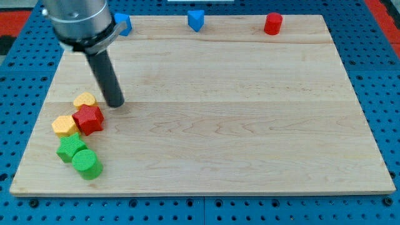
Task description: Push the yellow heart slightly right
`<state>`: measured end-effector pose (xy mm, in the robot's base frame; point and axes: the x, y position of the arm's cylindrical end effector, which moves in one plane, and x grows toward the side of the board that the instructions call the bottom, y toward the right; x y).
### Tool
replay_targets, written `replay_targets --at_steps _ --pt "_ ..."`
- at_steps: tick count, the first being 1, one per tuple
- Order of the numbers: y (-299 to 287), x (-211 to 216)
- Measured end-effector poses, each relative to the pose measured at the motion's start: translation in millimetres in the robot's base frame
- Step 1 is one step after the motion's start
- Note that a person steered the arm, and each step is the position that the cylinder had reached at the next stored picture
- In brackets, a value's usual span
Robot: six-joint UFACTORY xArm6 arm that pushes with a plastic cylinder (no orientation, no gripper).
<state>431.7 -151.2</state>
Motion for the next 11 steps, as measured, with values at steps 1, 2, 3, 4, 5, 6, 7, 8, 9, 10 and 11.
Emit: replay_targets --at_steps 1,2,3,4,5,6,7,8,9,10,11 --pt "-3.7 -36.1" --pt "-65.7 -38.4" --pt "-137.8 -36.5" --pt "-152.2 -19.2" --pt "-137.4 10.1" --pt "-95.5 17.2" --pt "-59.6 15.7" --pt "-27.2 14.4" --pt "23.5 14.4" --pt "57.5 14.4" --pt "58.9 14.4"
